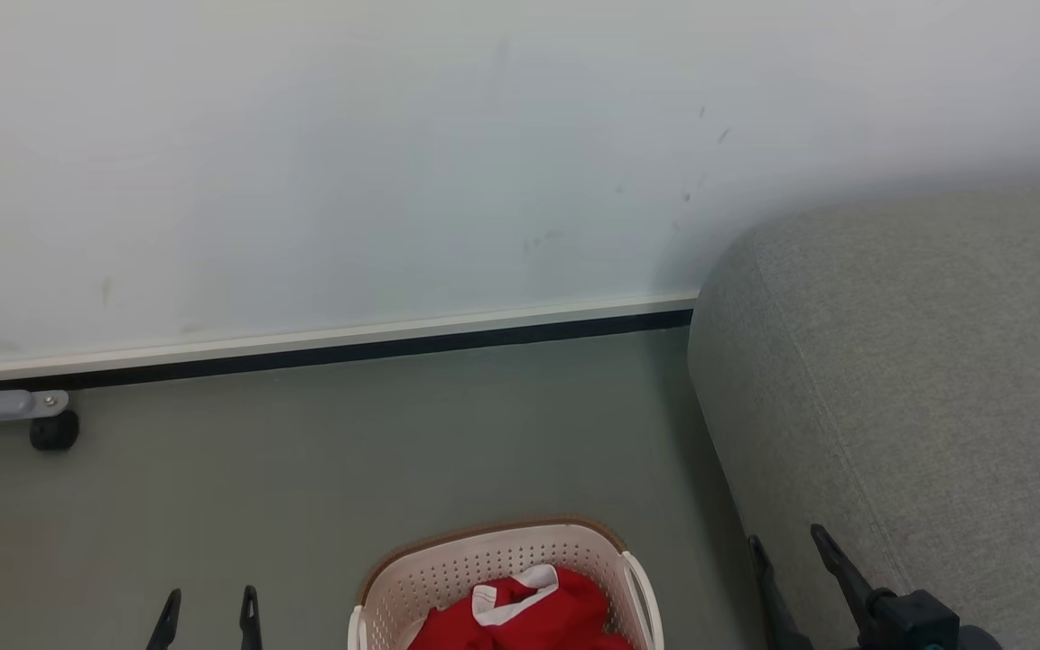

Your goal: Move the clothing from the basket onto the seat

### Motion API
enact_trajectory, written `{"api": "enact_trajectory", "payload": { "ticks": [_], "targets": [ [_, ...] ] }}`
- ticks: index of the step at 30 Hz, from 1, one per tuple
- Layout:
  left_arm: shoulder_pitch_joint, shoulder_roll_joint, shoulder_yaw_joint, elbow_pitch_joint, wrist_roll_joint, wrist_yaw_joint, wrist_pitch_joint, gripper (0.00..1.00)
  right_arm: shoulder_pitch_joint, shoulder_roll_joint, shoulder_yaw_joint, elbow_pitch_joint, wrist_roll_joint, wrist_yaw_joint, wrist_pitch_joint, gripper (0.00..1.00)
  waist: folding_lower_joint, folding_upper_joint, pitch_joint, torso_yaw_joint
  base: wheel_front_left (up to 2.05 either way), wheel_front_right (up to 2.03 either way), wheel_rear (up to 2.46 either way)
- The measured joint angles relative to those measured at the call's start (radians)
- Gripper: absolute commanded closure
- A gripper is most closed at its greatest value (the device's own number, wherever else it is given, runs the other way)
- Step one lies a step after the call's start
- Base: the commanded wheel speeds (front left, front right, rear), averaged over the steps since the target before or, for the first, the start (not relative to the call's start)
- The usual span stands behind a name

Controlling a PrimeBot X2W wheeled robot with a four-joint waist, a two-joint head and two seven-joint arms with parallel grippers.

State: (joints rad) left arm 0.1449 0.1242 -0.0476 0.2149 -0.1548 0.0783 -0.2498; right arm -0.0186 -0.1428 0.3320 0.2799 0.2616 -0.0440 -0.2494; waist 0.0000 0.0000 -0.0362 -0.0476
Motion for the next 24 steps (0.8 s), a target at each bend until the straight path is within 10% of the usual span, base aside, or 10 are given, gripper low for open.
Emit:
{"api": "enact_trajectory", "payload": {
  "ticks": [24],
  "targets": [
    [-0.156,-0.014,-0.245,0.096,0.127,-0.133,0.005,0.0,-0.03,-0.015,-0.045,-0.164,-0.07,-0.018,0.0,0.0,0.0001,0.0001,0.272,-0.064,0.0,0.0,0.0]
  ]
}}
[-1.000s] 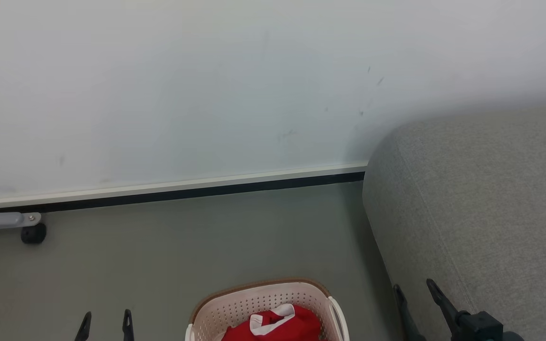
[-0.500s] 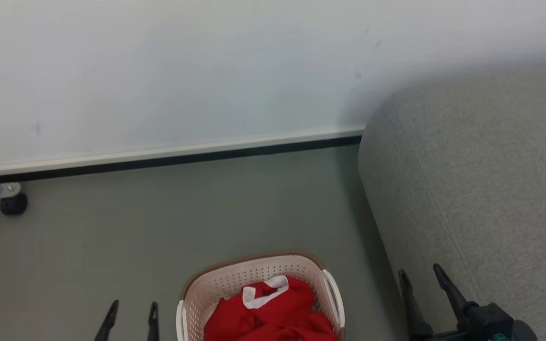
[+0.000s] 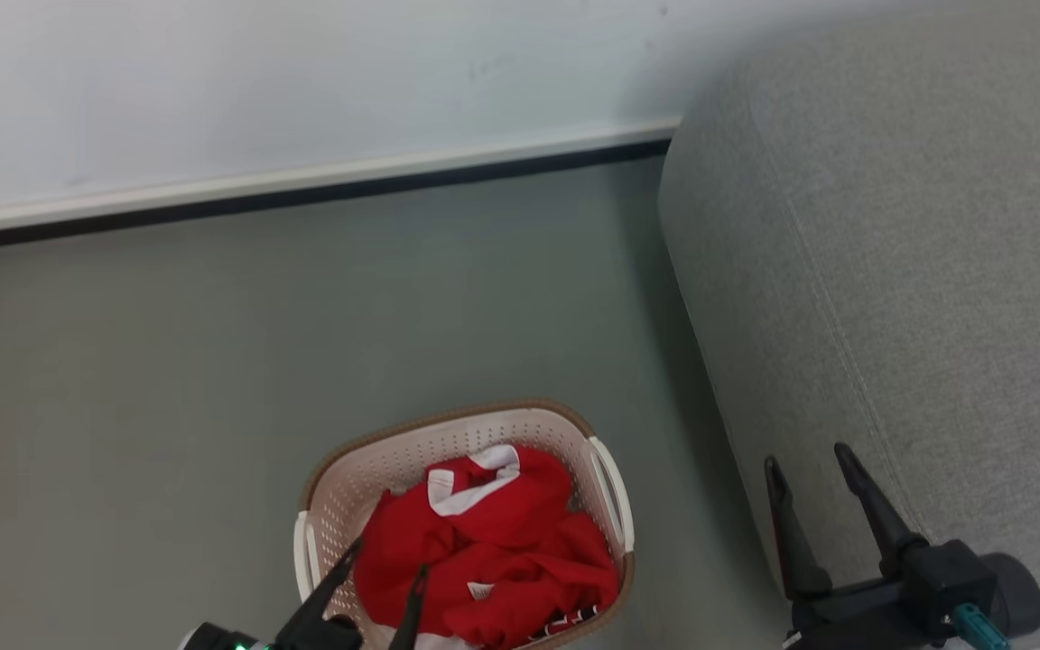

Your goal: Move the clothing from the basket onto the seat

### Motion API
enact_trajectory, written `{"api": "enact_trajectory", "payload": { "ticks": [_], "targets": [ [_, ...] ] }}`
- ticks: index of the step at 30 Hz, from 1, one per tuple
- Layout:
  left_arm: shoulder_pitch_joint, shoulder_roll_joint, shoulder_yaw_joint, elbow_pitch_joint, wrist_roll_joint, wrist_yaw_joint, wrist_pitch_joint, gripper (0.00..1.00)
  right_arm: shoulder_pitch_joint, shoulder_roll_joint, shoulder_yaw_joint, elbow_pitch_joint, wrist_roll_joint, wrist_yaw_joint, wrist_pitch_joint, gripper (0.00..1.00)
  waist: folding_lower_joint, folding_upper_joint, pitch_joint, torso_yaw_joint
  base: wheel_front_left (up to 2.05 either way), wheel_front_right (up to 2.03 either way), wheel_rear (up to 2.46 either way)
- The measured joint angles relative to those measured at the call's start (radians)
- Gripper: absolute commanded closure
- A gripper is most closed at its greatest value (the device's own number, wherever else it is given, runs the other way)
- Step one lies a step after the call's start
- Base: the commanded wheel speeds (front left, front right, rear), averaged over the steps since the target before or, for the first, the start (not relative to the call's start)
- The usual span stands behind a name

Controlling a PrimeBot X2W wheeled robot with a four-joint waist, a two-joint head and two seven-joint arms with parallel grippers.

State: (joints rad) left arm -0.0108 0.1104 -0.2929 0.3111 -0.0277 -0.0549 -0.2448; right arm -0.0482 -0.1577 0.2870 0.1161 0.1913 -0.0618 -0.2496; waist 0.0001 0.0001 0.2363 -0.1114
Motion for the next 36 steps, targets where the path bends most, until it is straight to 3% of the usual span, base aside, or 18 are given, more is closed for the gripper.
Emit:
{"api": "enact_trajectory", "payload": {
  "ticks": [18,36],
  "targets": [
    [-0.208,-0.02,-0.178,0.203,0.113,-0.053,0.082,0.0,-0.131,0.01,0.002,-0.101,-0.041,0.0,-0.007,0.0,0.0001,0.0001,0.236,-0.063,0.0,0.0,0.0],
    [-0.41,-0.021,-0.211,0.348,0.128,-0.068,0.127,0.0,-0.216,0.026,0.003,-0.174,-0.069,0.002,-0.007,0.0,-0.0001,0.0001,0.475,-0.102,0.0,0.0,0.0]
  ]
}}
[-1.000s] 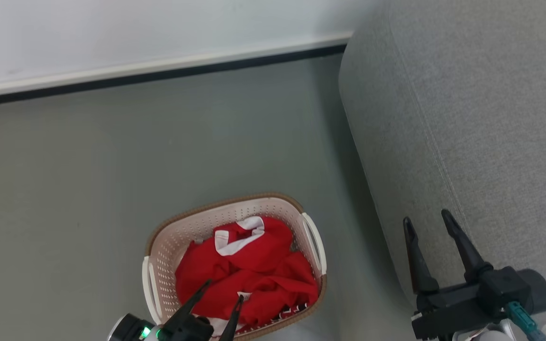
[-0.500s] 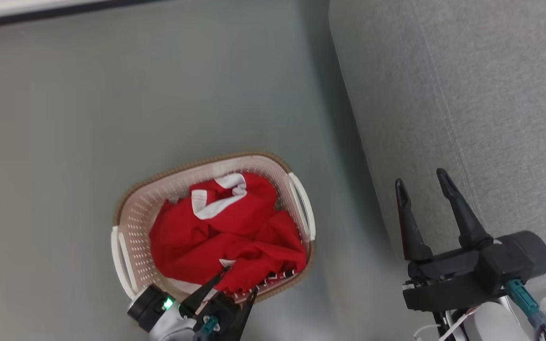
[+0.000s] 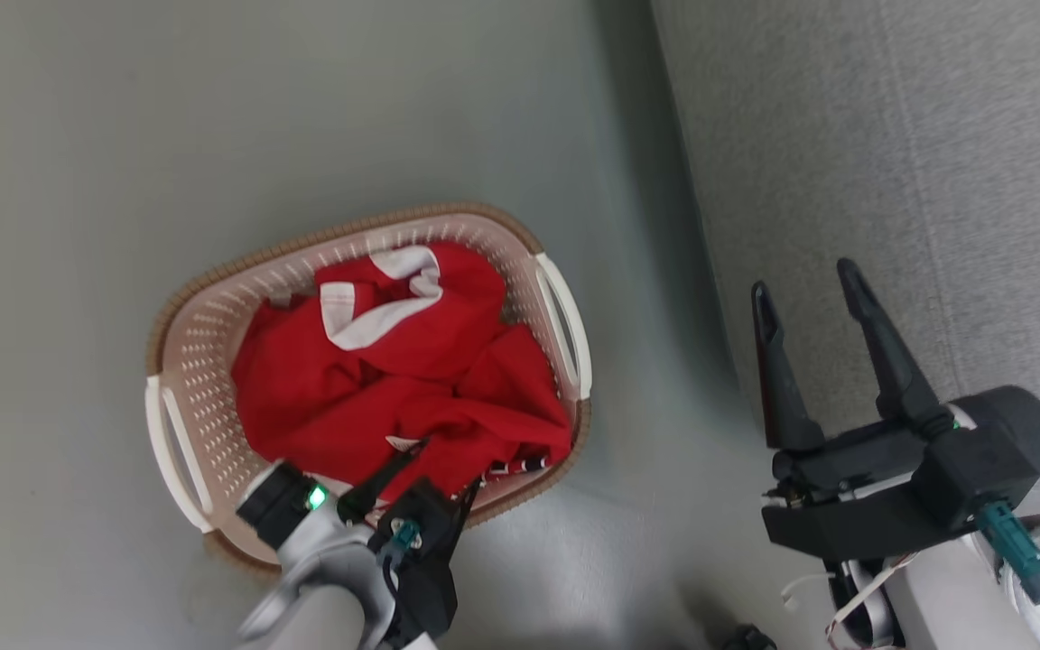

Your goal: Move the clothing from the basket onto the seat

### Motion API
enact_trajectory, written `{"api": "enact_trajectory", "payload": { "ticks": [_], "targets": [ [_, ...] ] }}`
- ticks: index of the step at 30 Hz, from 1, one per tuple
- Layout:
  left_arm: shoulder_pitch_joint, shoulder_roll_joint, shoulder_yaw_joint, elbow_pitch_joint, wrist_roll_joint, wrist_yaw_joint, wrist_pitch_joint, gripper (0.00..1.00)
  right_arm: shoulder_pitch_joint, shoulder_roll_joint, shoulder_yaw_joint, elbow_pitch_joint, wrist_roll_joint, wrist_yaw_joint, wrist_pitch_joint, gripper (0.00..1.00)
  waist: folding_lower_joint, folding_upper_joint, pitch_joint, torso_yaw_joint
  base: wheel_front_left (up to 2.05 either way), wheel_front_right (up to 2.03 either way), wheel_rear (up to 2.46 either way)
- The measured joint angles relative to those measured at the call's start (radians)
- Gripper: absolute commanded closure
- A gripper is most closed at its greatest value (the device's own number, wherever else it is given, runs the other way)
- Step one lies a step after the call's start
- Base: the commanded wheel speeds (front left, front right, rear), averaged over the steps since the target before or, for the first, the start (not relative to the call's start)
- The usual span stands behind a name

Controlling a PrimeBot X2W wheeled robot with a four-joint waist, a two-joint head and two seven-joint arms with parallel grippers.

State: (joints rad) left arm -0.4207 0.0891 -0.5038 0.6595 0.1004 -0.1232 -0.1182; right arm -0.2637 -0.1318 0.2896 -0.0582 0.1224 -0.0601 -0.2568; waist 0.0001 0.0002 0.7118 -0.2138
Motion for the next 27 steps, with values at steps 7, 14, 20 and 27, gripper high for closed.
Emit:
{"api": "enact_trajectory", "payload": {
  "ticks": [7,14,20,27],
  "targets": [
    [-0.1,0.009,-0.022,0.041,0.029,0.0,0.029,0.0,-0.05,0.002,-0.015,-0.021,-0.008,0.0,0.0,0.0,0.0001,0.0,0.093,-0.005,0.0,0.0,0.0],
    [-0.182,0.023,-0.035,0.08,0.035,-0.001,0.041,0.11,-0.109,0.018,-0.019,-0.027,-0.01,0.0,0.0,0.0,0.0,0.0,0.183,-0.008,0.0,0.0,0.0],
    [-0.213,0.024,-0.055,0.126,0.04,-0.002,0.042,0.64,-0.136,0.024,-0.019,-0.005,-0.016,0.0,0.0,0.0,0.0,0.0,0.234,-0.008,0.0,0.0,0.0],
    [-0.236,0.022,-0.06,0.158,0.04,-0.009,0.019,1.0,-0.153,0.031,-0.024,0.029,-0.016,0.0,0.0,0.0,0.0,0.0,0.233,-0.012,0.0,0.0,0.0]
  ]
}}
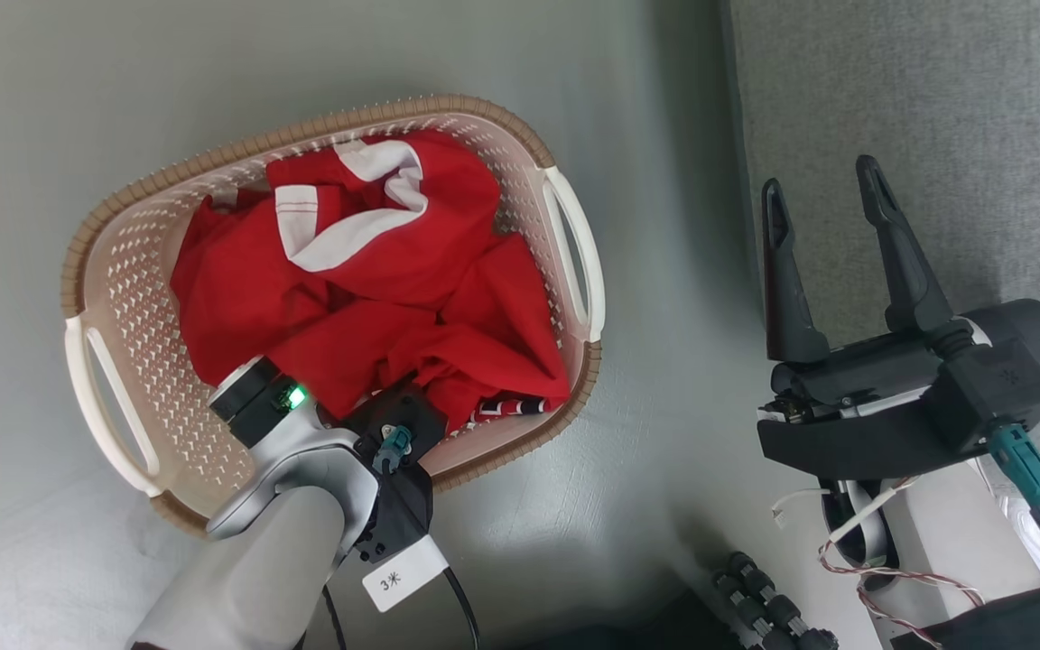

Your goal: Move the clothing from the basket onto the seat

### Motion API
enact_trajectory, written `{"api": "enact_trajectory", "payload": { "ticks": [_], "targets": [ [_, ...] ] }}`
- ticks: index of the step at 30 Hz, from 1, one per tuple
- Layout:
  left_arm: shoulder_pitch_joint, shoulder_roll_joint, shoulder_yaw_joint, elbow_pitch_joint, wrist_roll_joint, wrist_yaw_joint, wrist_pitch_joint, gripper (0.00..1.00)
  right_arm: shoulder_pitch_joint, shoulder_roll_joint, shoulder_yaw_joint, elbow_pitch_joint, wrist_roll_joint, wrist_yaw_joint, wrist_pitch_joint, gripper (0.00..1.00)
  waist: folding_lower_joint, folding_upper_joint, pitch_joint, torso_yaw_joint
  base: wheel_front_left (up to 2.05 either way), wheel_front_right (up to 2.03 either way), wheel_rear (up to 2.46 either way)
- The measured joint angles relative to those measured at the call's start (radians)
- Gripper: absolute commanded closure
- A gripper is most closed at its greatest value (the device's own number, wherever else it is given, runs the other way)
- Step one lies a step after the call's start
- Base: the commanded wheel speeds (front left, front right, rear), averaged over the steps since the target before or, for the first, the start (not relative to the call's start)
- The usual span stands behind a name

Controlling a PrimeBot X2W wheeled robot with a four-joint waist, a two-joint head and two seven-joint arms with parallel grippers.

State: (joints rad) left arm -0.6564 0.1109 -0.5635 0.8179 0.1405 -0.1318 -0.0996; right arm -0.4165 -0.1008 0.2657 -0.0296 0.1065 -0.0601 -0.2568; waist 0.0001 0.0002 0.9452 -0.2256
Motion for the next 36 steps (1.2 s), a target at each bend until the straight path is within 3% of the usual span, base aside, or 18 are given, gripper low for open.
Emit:
{"api": "enact_trajectory", "payload": {
  "ticks": [16,36],
  "targets": [
    [-0.02,-0.035,-0.009,0.034,-0.073,0.0,-0.132,1.0,-0.024,0.008,-0.008,0.127,0.0,0.018,0.0,0.0,-0.0002,-0.0002,-0.133,0.021,0.0,0.0,0.0],
    [-0.041,-0.051,0.08,-0.071,-0.21,0.0,-0.15,1.0,-0.043,0.008,-0.042,0.314,0.03,0.07,0.0,0.0,-0.0003,-0.0002,-0.382,0.111,0.0,0.0,0.0]
  ]
}}
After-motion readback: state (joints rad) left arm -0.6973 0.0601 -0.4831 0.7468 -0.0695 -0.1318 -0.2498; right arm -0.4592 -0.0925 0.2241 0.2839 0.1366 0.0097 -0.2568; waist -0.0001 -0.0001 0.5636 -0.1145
